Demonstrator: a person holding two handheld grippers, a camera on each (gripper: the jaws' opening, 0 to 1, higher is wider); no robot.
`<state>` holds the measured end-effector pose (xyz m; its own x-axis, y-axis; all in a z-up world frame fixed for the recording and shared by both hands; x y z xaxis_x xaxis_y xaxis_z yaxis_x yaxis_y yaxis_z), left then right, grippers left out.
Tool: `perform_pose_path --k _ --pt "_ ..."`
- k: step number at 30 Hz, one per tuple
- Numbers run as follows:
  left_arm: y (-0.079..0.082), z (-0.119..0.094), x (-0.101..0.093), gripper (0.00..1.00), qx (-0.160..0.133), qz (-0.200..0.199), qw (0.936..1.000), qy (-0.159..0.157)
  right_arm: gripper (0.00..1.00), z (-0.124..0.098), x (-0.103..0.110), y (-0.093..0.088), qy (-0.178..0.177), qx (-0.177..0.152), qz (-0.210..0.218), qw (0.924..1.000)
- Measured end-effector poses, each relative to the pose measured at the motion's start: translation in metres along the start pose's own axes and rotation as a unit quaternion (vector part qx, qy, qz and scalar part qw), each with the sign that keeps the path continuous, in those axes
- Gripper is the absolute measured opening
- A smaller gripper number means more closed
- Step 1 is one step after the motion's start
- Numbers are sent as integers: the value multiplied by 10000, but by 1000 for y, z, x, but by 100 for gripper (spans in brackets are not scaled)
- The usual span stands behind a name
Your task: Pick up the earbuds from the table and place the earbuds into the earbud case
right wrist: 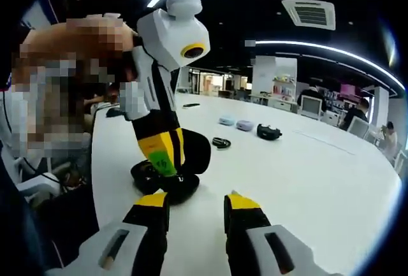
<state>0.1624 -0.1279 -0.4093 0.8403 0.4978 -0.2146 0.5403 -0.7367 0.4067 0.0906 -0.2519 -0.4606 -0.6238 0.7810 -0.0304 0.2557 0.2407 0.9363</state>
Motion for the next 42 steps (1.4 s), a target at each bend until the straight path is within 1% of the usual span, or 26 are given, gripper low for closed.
perform_pose_path --k 3,7,10,12,17,24,29,36,40,42 --pt "-3 0 -2 16 5 57 10000 -48 33 0 -2 0 -20 14 -9 10000" --pt "-5 0 -5 16 7 380 9992 -83 33 -1 -4 3 -16 -35 46 10000" --pt "-7 4 -9 16 64 591 9981 -143 33 1 -5 4 -46 -13 15 10000" --pt "-6 5 -9 15 89 723 9973 -97 32 2 -7 3 -54 -4 25 10000" --pt "-6 5 -8 16 87 835 9964 -108 32 3 -9 2 -78 34 38 10000" --pt "-6 6 -10 16 127 1205 9926 -73 31 7 -14 5 -113 114 -12 9999" --pt "-6 6 -10 16 129 1365 9905 -70 31 11 -16 7 -115 174 -75 9998" --pt "-6 7 -4 16 160 1439 9894 -85 31 16 -17 9 -89 216 -116 9997" --pt "-5 3 -2 17 -24 1332 9910 -150 32 17 -19 9 -84 230 -112 9996" --pt "-5 2 -3 19 -87 1317 9911 -171 32 17 -19 10 -84 244 -117 9996"
Point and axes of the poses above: the point that each gripper's makers call its tool centre point, and the gripper's own axes: z roughly forward along the fingers, x roughly to its left, y roughly out of its top, the point moved 9 cm from there along -z, roughly backward along the fingers
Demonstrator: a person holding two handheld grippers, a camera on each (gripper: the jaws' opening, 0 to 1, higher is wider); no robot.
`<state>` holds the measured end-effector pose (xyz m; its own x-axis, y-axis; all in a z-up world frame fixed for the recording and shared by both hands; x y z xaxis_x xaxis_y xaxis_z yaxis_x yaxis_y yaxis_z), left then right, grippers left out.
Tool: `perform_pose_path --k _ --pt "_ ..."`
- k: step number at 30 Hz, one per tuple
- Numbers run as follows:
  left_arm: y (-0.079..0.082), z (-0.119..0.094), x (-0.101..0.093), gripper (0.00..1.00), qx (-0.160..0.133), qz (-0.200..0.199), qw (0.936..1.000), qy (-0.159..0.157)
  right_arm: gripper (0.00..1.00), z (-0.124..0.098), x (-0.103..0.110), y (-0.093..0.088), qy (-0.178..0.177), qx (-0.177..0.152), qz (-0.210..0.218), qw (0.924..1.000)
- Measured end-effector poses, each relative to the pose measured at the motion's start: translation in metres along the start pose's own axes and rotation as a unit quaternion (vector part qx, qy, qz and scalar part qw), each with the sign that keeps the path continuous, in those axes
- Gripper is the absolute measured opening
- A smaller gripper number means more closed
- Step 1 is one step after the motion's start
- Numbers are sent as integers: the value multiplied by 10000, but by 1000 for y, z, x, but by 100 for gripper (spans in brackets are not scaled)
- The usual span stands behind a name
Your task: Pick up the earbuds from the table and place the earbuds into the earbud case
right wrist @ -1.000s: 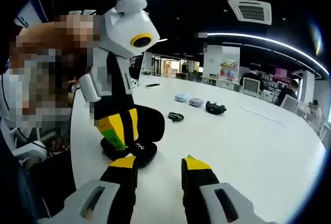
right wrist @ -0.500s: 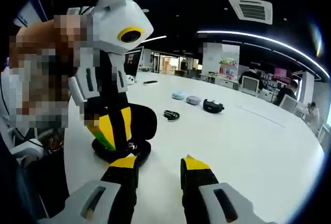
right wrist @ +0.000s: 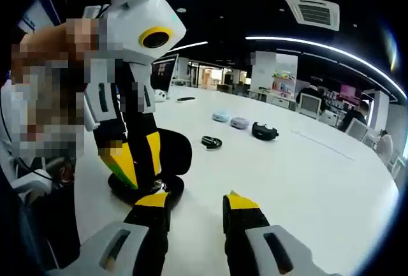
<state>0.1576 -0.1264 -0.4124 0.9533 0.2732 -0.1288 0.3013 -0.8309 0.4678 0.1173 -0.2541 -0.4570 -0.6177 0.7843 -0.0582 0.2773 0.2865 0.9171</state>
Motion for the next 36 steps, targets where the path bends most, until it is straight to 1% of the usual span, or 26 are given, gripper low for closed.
perform_pose_path --k 3,6,9,11,13,14,15,16,17,18,20,22,24,25,26,28,29,30,31,32,33,34,35,36 --pt "-1 -5 -5 23 -230 26 9997 -21 31 -1 1 0 -2 22 -22 10000" --pt "-2 -13 -13 24 -633 -56 9979 -111 31 -4 1 0 53 13 50 10000" --pt "-8 -24 -16 26 -1052 -163 9942 -117 32 -9 2 1 174 -34 138 9997" --pt "-14 -32 -18 29 -1361 -232 9904 40 33 -12 6 1 423 -96 215 9988" --pt "-25 -40 -20 34 -1552 -146 9876 190 34 -13 9 0 562 -89 207 9982" --pt "-29 -42 -21 38 -1630 -138 9863 217 36 -13 11 0 660 -125 127 9977" --pt "-38 -46 -25 41 -1791 -266 9830 291 38 -12 13 -1 729 -109 97 9972" --pt "-44 -49 -27 43 -1891 -376 9805 370 42 -11 15 -2 791 -99 43 9968" --pt "-50 -52 -28 44 -2054 -470 9764 483 47 -9 17 -3 925 -76 -158 9956" --pt "-55 -54 -29 44 -2257 -579 9708 575 51 -8 18 -3 964 -50 -246 9950" --pt "-72 -54 -33 46 -2497 -901 9621 617 56 -4 21 -3 1123 45 -557 9921" --pt "-87 -46 -34 50 -2640 -1197 9545 698 58 1 21 -2 1261 99 -687 9896" --pt "-99 -34 -33 55 -2689 -1389 9495 825 58 7 21 0 1382 165 -762 9873" --pt "-103 -28 -33 56 -2744 -1438 9471 841 58 10 21 1 1439 188 -788 9863" --pt "-105 -22 -34 55 -2849 -1504 9431 823 58 14 20 3 1511 214 -806 9850" --pt "-106 -13 -35 55 -3193 -1762 9279 773 58 18 20 4 1590 226 -784 9839" --pt "-106 -12 -36 56 -3312 -1850 9224 727 58 20 20 4 1630 232 -764 9834" --pt "-105 -11 -35 56 -3531 -2010 9114 652 58 23 21 4 1704 244 -714 9825" --pt "-105 -11 -35 56 -3579 -2039 9090 640 58 24 21 4 1718 249 -707 9823" --pt "-104 -13 -31 56 -3890 -2228 8915 653 58 27 22 3 1763 271 -700 9815" --pt "-103 -14 -29 56 -4047 -2293 8828 654 58 28 22 2 1789 271 -696 9810" --pt "-103 -14 -28 56 -4141 -2319 8782 590 58 29 23 1 1826 262 -677 9805" --pt "-103 -13 -27 56 -4160 -2371 8763 523 58 29 24 1 1872 252 -657 9798" --pt "-103 -12 -26 56 -4155 -2412 8758 464 57 30 24 0 1889 253 -625 9797"
Point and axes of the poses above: the point that each gripper's makers call its tool centre point, and the gripper's own axes: z roughly forward along the fingers, x roughly to its left, y roughly out of its top, the point moved 9 cm from there along -z, roughly backward along the fingers
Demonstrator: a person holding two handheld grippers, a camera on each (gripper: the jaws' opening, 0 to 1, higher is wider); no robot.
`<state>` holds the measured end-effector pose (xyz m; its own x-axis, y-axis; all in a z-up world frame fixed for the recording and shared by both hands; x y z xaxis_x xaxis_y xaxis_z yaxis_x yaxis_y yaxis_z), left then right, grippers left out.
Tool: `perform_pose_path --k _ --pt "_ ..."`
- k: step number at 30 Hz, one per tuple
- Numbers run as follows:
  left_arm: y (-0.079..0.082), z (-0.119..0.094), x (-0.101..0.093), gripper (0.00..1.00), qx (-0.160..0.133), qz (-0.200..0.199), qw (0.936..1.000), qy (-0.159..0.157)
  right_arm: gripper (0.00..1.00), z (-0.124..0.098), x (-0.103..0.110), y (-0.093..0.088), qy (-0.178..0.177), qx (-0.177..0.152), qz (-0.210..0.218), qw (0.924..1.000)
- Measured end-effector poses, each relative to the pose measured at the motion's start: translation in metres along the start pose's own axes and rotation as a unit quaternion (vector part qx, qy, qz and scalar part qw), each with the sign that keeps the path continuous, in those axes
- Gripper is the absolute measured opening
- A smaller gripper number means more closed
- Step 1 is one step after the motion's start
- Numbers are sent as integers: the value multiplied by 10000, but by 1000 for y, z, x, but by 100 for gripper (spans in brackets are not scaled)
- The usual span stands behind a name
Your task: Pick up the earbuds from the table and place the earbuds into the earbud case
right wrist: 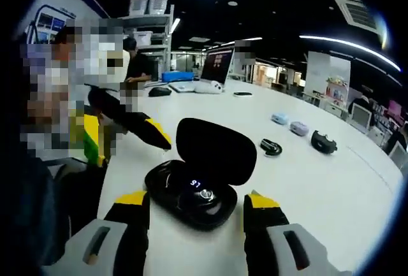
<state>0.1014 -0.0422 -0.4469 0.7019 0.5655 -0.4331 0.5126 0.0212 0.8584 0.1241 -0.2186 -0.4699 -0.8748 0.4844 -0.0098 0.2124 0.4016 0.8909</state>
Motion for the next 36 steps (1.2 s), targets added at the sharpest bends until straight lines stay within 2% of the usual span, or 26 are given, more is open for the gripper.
perform_pose_path --k 7,16,30,36 --pt "-4 9 2 52 -17 -110 9999 -125 52 2 2 -1 -63 -3 76 10000" --pt "9 14 12 51 -57 -205 9994 -271 44 -2 7 -1 -463 -89 263 9985" --pt "13 23 20 51 -49 -261 9991 -321 43 -4 14 -3 -800 -126 381 9960" --pt "15 17 23 51 -72 -309 9990 -309 43 -8 15 -2 -812 -167 422 9957"
Point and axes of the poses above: the point that each gripper's makers call its tool centre point, and the gripper's own axes: z roughly forward along the fingers, x roughly to its left, y roughly out of its top, the point moved 9 cm from there along -z, roughly backward along the fingers
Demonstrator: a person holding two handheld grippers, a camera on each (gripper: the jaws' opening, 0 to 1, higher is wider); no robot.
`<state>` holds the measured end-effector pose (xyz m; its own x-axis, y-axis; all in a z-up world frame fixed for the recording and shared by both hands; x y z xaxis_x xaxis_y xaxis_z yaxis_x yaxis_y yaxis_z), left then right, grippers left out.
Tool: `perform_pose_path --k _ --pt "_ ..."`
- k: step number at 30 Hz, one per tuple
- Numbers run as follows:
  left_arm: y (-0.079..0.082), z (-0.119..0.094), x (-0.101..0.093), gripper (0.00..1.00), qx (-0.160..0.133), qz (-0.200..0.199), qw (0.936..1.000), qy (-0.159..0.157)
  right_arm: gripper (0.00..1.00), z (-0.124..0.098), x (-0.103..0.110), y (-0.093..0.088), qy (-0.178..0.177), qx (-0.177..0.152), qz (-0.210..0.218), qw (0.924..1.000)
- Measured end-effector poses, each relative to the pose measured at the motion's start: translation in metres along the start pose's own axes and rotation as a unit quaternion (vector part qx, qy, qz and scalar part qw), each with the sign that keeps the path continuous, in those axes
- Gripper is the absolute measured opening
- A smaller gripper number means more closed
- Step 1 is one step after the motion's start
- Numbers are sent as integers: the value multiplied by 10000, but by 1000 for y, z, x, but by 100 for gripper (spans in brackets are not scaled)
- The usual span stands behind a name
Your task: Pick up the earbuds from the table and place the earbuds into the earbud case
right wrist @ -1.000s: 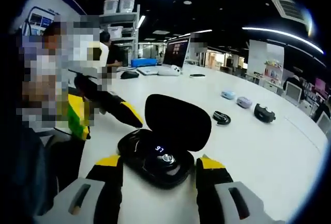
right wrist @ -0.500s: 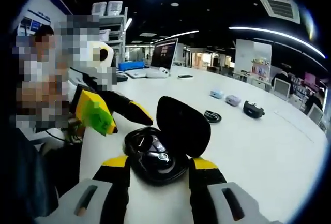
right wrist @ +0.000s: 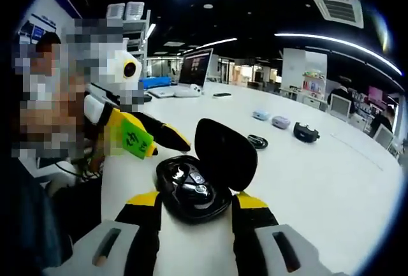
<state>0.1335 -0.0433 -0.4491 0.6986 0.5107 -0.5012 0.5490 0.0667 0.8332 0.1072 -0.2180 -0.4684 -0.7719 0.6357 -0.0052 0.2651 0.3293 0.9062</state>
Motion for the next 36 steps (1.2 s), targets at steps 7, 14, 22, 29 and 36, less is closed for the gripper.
perform_pose_path --k 7,14,22,29,36 --pt "6 -23 8 52 -160 69 9994 312 43 -18 -10 4 6 -93 98 9999" --pt "3 -53 19 53 225 164 9940 1057 43 -43 -46 20 -325 16 -222 9992" --pt "15 -75 18 54 440 831 9845 1481 40 -43 -94 47 -562 306 -689 9956" --pt "9 -79 18 54 500 838 9845 1455 40 10 -119 52 -379 789 -879 9923" --pt "3 -84 8 56 637 937 9820 1512 38 58 -134 60 -91 1245 -1160 9854"
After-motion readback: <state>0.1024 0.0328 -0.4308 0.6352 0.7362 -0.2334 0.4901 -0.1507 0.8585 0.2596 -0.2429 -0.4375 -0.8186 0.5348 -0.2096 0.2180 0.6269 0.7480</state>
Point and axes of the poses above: the point that each gripper's makers call its tool centre point, and the gripper's own axes: z roughly forward along the fingers, x roughly to its left, y roughly out of its top, the point moved 9 cm from there along -z, roughly backward along the fingers
